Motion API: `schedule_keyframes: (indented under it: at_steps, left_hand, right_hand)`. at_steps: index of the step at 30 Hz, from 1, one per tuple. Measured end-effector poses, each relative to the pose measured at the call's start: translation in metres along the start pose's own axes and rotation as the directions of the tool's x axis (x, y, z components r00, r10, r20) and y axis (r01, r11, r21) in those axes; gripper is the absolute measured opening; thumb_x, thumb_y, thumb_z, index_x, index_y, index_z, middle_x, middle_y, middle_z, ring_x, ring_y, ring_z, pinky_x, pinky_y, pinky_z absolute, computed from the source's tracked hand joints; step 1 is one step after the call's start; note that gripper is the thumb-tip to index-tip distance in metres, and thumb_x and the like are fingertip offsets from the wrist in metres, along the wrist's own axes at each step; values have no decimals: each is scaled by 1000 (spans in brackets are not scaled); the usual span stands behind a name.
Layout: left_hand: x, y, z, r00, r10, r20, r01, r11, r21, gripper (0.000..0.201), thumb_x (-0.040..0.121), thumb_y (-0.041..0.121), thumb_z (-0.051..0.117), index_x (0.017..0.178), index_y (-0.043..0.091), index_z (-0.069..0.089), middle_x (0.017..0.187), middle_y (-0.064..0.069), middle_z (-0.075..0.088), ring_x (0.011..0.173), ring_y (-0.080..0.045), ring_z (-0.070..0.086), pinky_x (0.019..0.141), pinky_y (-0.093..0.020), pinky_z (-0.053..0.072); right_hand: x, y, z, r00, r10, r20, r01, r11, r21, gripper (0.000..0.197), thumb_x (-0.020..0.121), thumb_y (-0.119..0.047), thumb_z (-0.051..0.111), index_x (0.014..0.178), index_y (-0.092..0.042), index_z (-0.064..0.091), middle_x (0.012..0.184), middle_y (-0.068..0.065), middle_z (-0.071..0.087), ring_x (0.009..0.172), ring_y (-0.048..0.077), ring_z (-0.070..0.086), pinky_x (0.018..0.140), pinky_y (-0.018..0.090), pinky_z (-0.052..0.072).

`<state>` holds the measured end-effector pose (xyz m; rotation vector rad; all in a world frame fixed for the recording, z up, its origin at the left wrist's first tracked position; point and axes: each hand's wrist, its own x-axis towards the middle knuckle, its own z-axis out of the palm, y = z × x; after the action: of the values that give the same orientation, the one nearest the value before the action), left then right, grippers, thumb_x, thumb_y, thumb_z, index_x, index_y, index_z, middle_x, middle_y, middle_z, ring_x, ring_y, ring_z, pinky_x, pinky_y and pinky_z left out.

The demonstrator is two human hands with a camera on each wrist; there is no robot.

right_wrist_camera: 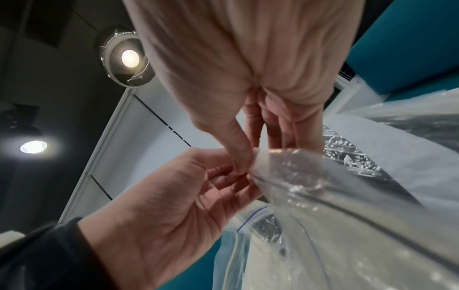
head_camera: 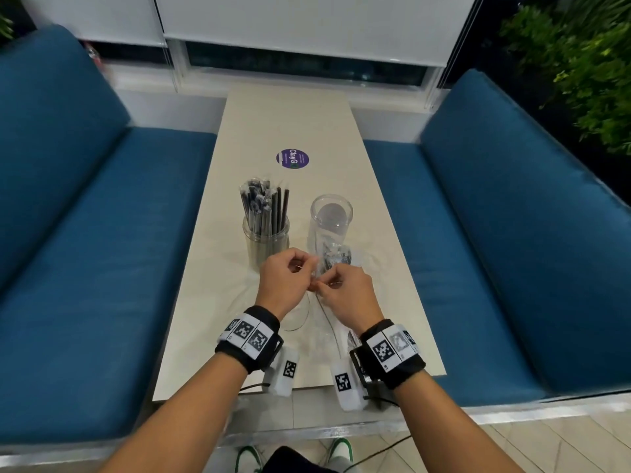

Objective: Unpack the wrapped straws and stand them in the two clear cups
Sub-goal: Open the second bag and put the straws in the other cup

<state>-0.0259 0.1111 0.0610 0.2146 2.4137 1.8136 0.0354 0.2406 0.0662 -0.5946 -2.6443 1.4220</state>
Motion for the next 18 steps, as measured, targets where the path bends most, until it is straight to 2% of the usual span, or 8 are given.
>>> schedule_keyframes:
  at_steps: [3, 6, 8, 11, 13, 15, 16, 18]
  left_hand:
    - [0, 3, -2, 999, 50, -8, -50, 998, 39, 14, 100, 12, 72, 88, 9, 79, 77, 5, 74, 67, 5, 67, 65, -8, 52]
    - [3, 7, -7, 994, 111, 16, -112, 992, 51, 14, 100, 8, 70, 89, 8, 79, 82, 4, 76, 73, 7, 65, 71, -6, 49]
    - [8, 6, -11, 991, 123, 49, -125, 992, 29, 14, 101, 8, 68, 92, 7, 79, 86, -3, 77, 77, 0, 69, 73, -11, 55]
    - [11, 5, -15, 988, 108, 112, -103, 993, -50, 13, 103, 6, 67, 98, 5, 78, 93, -13, 78, 86, -22, 76, 70, -29, 66]
    - [9, 5, -14, 980, 149, 132, -145, 989, -36, 17, 103, 3, 66, 96, 12, 78, 90, -7, 78, 83, -13, 75, 69, -25, 65]
    - [6, 6, -11, 974, 189, 122, -189, 982, -13, 24, 102, 1, 66, 94, 21, 77, 88, 1, 77, 79, -2, 72, 70, -20, 62]
    - [5, 6, -9, 976, 190, 106, -190, 982, -16, 25, 102, 2, 66, 93, 22, 77, 87, 2, 77, 81, -3, 72, 72, -22, 63]
    - [5, 7, -8, 988, 141, 67, -134, 987, -93, 19, 103, 3, 65, 91, 14, 75, 88, -7, 77, 87, -17, 76, 76, -33, 67]
  right_hand:
    - [3, -7, -6, 997, -9, 70, 10, 1000, -6, 33, 82, -47, 84, 83, -17, 70, 83, -1, 76, 78, 18, 71, 75, 38, 61]
    - [7, -18, -14, 987, -36, 159, 44, 998, -50, 43, 87, -53, 76, 102, -15, 62, 97, 6, 72, 82, 20, 65, 74, 32, 53]
    - [11, -25, -19, 977, -71, 199, 81, 996, -42, 37, 94, -45, 71, 111, -16, 56, 103, 9, 69, 90, 25, 66, 79, 34, 54]
    - [18, -36, -22, 981, -47, 186, 40, 998, 43, 24, 100, -41, 56, 109, -19, 57, 100, 7, 71, 83, 24, 65, 78, 38, 54]
    - [21, -41, -22, 989, -71, 133, 71, 997, 3, 29, 105, -44, 50, 104, -16, 58, 94, 6, 73, 82, 25, 69, 79, 40, 56]
    - [22, -46, -19, 987, -126, 103, 133, 990, -57, 25, 108, -33, 50, 101, -10, 57, 90, 9, 71, 81, 28, 67, 75, 38, 53]
    - [23, -45, -18, 986, -143, 87, 148, 987, -61, 22, 108, -26, 49, 98, -9, 56, 88, 11, 69, 79, 28, 65, 72, 36, 51]
    - [23, -44, -21, 992, -122, 6, 122, 992, -24, 21, 106, -18, 47, 87, -11, 52, 80, 10, 65, 68, 27, 63, 61, 31, 50]
